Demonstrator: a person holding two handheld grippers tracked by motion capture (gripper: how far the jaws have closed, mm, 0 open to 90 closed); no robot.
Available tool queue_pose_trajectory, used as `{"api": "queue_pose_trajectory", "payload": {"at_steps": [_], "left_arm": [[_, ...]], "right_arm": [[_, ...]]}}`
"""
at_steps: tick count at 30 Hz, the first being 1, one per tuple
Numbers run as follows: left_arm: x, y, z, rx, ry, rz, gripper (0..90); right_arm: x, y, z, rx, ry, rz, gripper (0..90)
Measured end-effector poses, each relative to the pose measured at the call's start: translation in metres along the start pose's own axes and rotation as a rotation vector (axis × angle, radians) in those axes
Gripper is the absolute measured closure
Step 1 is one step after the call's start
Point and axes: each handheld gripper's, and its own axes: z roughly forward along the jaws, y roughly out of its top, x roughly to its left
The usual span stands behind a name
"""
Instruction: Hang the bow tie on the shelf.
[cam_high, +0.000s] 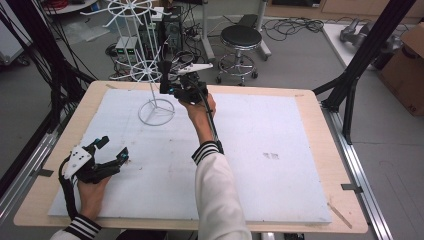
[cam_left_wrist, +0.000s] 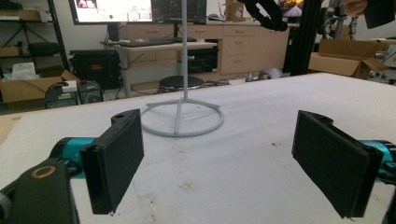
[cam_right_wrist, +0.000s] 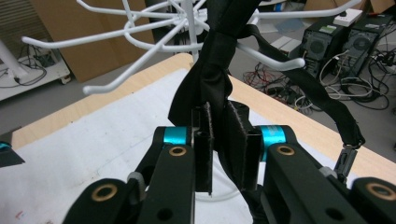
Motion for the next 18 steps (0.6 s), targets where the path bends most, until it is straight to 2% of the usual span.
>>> {"api": "queue_pose_trajectory", "payload": {"at_steps": [4, 5, 6, 7, 8, 9, 10, 11, 12, 16, 18], "left_arm": [[0.0, 0.0, 0.0, 0.001, 0.0, 0.0, 16.9], [0.0, 0.0, 0.0, 0.0, 0.0, 0.0, 16.9], [0.0, 0.0, 0.0, 0.0, 0.0, 0.001, 16.9], [0.0, 0.0, 0.0, -0.001, 0.001, 0.001, 16.9], [0.0, 0.0, 0.0, 0.0, 0.0, 0.0, 16.9], [0.0, 0.0, 0.0, 0.0, 0.0, 0.0, 16.9], [0.0, 0.0, 0.0, 0.0, 0.0, 0.0, 16.9], [0.0, 0.0, 0.0, 0.0, 0.0, 0.0, 16.9], [0.0, 0.0, 0.0, 0.0, 0.0, -0.001, 16.9], [0.0, 0.0, 0.0, -0.002, 0.0, -0.006, 16.9], [0.0, 0.0, 0.0, -0.002, 0.002, -0.005, 16.9]], "right_arm": [[0.0, -0.001, 0.0, 0.004, 0.001, 0.007, 72.7], [0.0, -0.001, 0.0, 0.003, 0.004, 0.011, 68.5], [0.0, -0.001, 0.0, 0.003, 0.003, 0.012, 60.0], [0.001, -0.001, 0.001, 0.013, -0.02, 0.014, 42.4], [0.001, -0.001, 0.001, 0.013, -0.02, 0.014, 42.4], [0.0, -0.002, 0.0, 0.037, -0.031, 0.015, 33.2], [0.0, -0.002, -0.001, 0.046, -0.038, 0.02, 28.1], [0.0, -0.002, -0.001, 0.046, -0.038, 0.02, 28.1], [0.001, -0.002, -0.004, 0.052, -0.052, 0.035, 19.2], [0.003, -0.001, -0.01, 0.056, -0.053, 0.047, 13.2], [0.007, 0.001, -0.019, 0.061, -0.056, 0.031, 12.1]]}}
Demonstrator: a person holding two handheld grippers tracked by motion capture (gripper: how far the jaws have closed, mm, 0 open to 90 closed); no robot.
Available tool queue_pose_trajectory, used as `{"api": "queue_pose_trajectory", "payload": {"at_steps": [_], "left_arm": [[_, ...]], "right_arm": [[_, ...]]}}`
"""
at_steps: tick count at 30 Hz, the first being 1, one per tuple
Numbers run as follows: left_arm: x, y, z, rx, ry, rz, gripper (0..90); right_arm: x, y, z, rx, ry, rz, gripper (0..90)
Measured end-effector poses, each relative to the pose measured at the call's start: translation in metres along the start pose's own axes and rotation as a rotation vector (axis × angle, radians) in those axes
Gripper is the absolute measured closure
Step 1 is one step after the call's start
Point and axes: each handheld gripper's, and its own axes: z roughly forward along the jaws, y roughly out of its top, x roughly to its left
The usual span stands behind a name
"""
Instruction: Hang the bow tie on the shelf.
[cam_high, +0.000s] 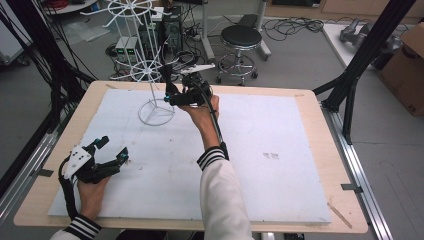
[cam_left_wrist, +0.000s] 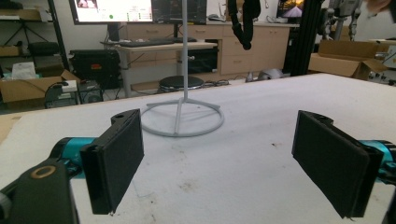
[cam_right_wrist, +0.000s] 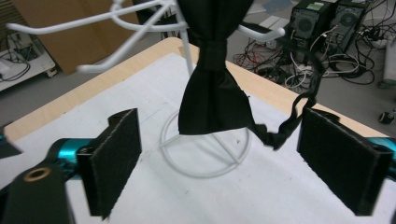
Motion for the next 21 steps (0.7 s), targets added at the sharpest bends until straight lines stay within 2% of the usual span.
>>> {"api": "queue_pose_trajectory", "payload": {"at_steps": [1, 3, 5, 6, 8, 9, 10, 11, 12, 13, 14, 15, 16, 17, 21], "left_arm": [[0.0, 0.0, 0.0, 0.0, 0.0, -0.003, 16.9], [0.0, 0.0, 0.0, 0.001, 0.003, 0.001, 16.9], [0.0, 0.0, 0.0, 0.001, 0.003, -0.001, 16.8], [0.0, 0.0, 0.0, 0.001, 0.002, 0.001, 16.8], [0.0, 0.0, 0.0, 0.005, -0.001, 0.004, 16.9], [0.0, 0.0, 0.0, 0.004, 0.001, 0.003, 16.8], [0.0, 0.0, 0.0, 0.003, 0.002, 0.005, 16.9], [0.0, 0.0, 0.0, 0.007, 0.002, 0.006, 16.9], [0.0, 0.0, 0.0, 0.003, 0.004, 0.0, 16.9], [0.0, 0.0, 0.0, 0.003, 0.005, -0.001, 16.9], [0.0, 0.0, 0.0, 0.003, 0.005, -0.002, 16.9], [0.0, 0.0, 0.0, 0.004, 0.003, 0.002, 16.9], [0.0, 0.0, 0.0, 0.007, 0.003, 0.007, 16.9], [-0.001, 0.0, 0.0, 0.004, 0.001, 0.008, 16.9], [-0.001, 0.0, 0.0, 0.004, 0.0, 0.009, 16.8]], "right_arm": [[0.001, 0.002, -0.01, -0.004, 0.006, -0.025, 12.0], [0.001, 0.002, -0.015, -0.003, 0.004, -0.028, 11.7], [-0.001, 0.001, -0.037, -0.028, -0.002, -0.033, 11.5], [-0.001, 0.001, -0.037, -0.028, -0.002, -0.033, 11.5], [-0.004, -0.008, -0.056, -0.111, -0.009, -0.034, 11.0], [-0.008, -0.011, -0.066, -0.084, 0.003, -0.02, 10.7], [-0.012, -0.017, -0.08, -0.084, -0.018, -0.033, 10.6], [-0.012, -0.017, -0.08, -0.084, -0.018, -0.033, 10.6], [-0.014, -0.031, -0.1, -0.162, -0.044, -0.065, 10.7], [-0.014, -0.031, -0.1, -0.162, -0.044, -0.065, 10.7], [-0.016, -0.038, -0.108, -0.171, -0.038, -0.056, 10.7], [-0.021, -0.055, -0.124, -0.166, -0.035, -0.041, 10.7], [-0.023, -0.064, -0.132, -0.166, -0.051, -0.049, 10.7], [-0.023, -0.064, -0.132, -0.166, -0.051, -0.049, 10.7], [-0.03, -0.104, -0.165, -0.19, -0.091, -0.047, 10.7]]}}
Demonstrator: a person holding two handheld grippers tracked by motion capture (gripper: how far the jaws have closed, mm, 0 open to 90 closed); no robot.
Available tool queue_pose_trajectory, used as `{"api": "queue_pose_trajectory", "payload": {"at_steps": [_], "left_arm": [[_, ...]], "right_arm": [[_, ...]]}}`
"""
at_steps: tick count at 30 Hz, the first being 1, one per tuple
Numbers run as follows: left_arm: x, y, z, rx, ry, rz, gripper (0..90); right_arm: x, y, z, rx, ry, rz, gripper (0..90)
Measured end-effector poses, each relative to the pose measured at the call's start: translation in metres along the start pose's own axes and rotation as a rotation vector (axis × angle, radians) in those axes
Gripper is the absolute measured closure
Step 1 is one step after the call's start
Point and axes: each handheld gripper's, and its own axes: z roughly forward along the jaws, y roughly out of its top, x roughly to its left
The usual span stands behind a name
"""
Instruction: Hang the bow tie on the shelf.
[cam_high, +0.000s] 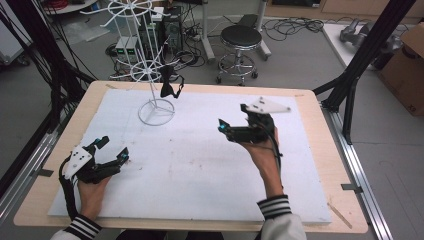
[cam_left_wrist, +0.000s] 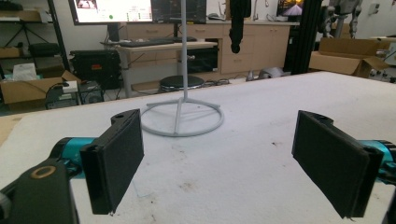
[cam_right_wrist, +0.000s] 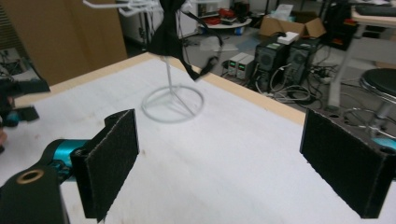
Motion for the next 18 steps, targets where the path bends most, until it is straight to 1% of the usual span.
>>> {"api": "queue_pose_trajectory", "payload": {"at_steps": [1, 2, 3, 4, 5, 6, 8, 10, 11, 12, 13, 15, 16, 18], "left_arm": [[0.0, 0.0, 0.0, 0.0, 0.0, -0.001, 16.8], [0.0, 0.0, 0.0, -0.001, 0.001, -0.003, 16.6], [0.0, 0.0, 0.0, -0.001, -0.001, -0.001, 16.6], [0.0, 0.0, 0.0, 0.0, -0.002, 0.001, 16.5], [0.0, 0.0, 0.0, 0.0, -0.002, 0.002, 16.6], [0.0, 0.0, 0.0, 0.0, -0.002, 0.002, 16.6], [0.0, 0.0, 0.0, -0.002, -0.004, 0.001, 16.5], [0.0, 0.0, -0.001, -0.003, -0.004, -0.001, 16.4], [0.001, 0.0, -0.001, -0.003, -0.004, -0.001, 16.4], [0.001, 0.0, -0.001, -0.005, -0.006, -0.002, 16.4], [0.0, 0.0, -0.001, -0.006, -0.007, -0.001, 16.3], [0.0, 0.0, -0.001, -0.008, -0.008, 0.002, 16.3], [0.0, 0.0, -0.001, -0.009, -0.009, 0.002, 16.3], [0.001, 0.0, -0.001, -0.012, -0.008, -0.005, 16.3]], "right_arm": [[-0.002, -0.007, -0.008, -0.004, -0.011, 0.003, 10.7], [-0.005, -0.019, -0.022, -0.018, -0.035, -0.003, 10.7], [-0.005, -0.019, -0.022, -0.018, -0.035, -0.003, 10.7], [-0.008, -0.032, -0.036, -0.047, -0.045, 0.003, 10.7], [-0.009, -0.039, -0.042, -0.059, -0.05, 0.006, 10.7], [-0.009, -0.039, -0.042, -0.059, -0.05, 0.006, 10.7], [-0.01, -0.056, -0.055, -0.105, -0.058, -0.002, 10.7], [-0.011, -0.073, -0.065, -0.14, -0.086, -0.013, 10.7], [-0.012, -0.082, -0.068, -0.159, -0.096, -0.012, 10.7], [-0.013, -0.09, -0.071, -0.18, -0.102, 0.003, 10.7], [-0.015, -0.105, -0.075, -0.215, -0.124, 0.01, 10.7], [-0.016, -0.121, -0.076, -0.254, -0.144, 0.028, 10.6], [-0.016, -0.121, -0.076, -0.254, -0.144, 0.028, 10.6], [-0.019, -0.134, -0.073, -0.271, -0.153, 0.041, 10.6]]}}
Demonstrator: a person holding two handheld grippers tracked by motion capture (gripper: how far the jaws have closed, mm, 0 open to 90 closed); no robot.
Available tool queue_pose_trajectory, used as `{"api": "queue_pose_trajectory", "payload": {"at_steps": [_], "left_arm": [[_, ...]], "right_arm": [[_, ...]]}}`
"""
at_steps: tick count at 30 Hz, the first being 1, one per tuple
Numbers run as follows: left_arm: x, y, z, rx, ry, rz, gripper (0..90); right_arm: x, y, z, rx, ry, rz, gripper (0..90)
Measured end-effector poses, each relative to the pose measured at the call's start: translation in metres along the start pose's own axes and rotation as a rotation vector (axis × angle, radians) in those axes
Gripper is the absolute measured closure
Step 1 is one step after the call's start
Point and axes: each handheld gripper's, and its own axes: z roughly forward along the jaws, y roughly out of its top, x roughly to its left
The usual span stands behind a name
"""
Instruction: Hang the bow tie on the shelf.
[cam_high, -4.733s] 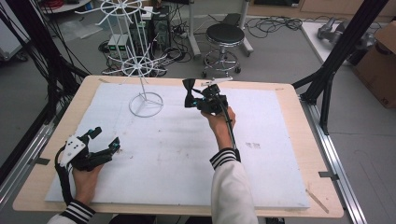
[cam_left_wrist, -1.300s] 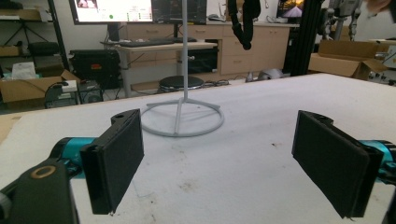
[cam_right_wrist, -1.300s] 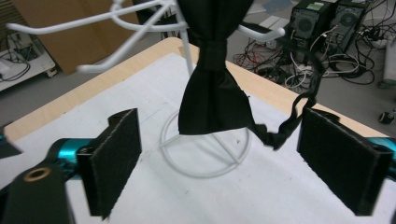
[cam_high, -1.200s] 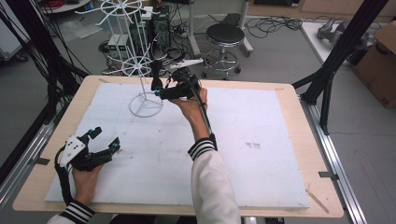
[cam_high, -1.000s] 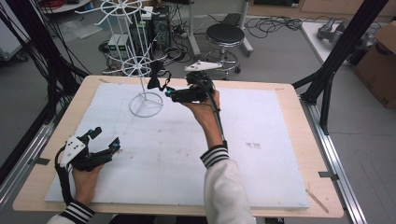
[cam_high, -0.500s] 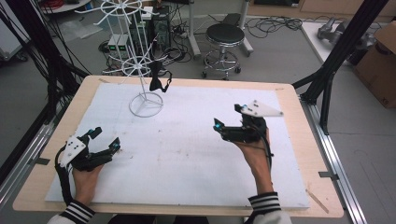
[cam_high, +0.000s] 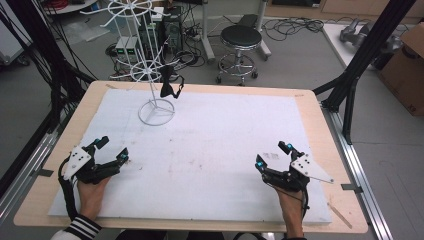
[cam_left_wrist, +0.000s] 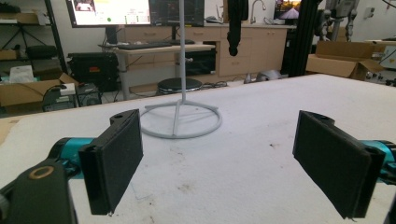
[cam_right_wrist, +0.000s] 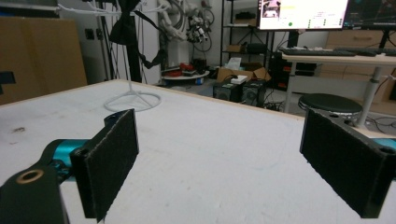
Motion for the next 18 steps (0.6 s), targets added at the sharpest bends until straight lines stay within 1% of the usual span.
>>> {"api": "queue_pose_trajectory", "payload": {"at_steps": [3, 4, 5, 6, 7, 9, 10, 11, 14, 15, 16, 18], "left_arm": [[0.0, 0.0, 0.0, 0.0, 0.001, 0.001, 16.2], [0.0, 0.0, 0.0, 0.002, 0.001, 0.003, 16.2], [0.0, 0.0, 0.0, 0.002, 0.001, 0.004, 16.2], [0.0, 0.0, 0.0, 0.003, 0.001, 0.003, 16.2], [0.0, 0.0, 0.0, 0.001, 0.002, 0.0, 16.2], [0.0, 0.0, 0.0, 0.0, 0.005, -0.002, 16.3], [0.001, 0.0, 0.0, 0.001, 0.006, -0.001, 16.3], [0.0, 0.0, 0.0, 0.002, 0.007, -0.002, 16.3], [0.0, 0.0, 0.0, 0.004, 0.009, -0.001, 16.3], [0.0, 0.0, 0.0, 0.002, 0.008, -0.003, 16.3], [0.0, 0.0, 0.0, 0.001, 0.007, -0.003, 16.2], [0.0, 0.0, 0.0, 0.0, 0.009, -0.001, 15.8]], "right_arm": [[-0.004, -0.015, 0.003, 0.011, -0.031, 0.017, 9.5], [-0.007, -0.022, 0.006, 0.001, -0.037, 0.04, 9.5], [-0.007, -0.022, 0.006, 0.001, -0.037, 0.04, 9.5], [-0.008, -0.028, 0.008, 0.008, -0.046, 0.042, 9.5], [-0.008, -0.028, 0.008, 0.008, -0.046, 0.042, 9.5], [-0.009, -0.033, 0.009, 0.028, -0.053, 0.061, 9.5], [-0.009, -0.032, 0.008, 0.019, -0.058, 0.053, 9.5], [-0.009, -0.034, 0.007, 0.008, -0.059, 0.057, 9.5], [-0.009, -0.034, 0.007, 0.009, -0.061, 0.068, 9.6], [-0.01, -0.034, 0.008, 0.013, -0.06, 0.068, 9.5], [-0.009, -0.034, 0.009, 0.022, -0.068, 0.064, 9.5], [-0.006, -0.033, 0.01, 0.036, -0.084, 0.044, 9.5]]}}
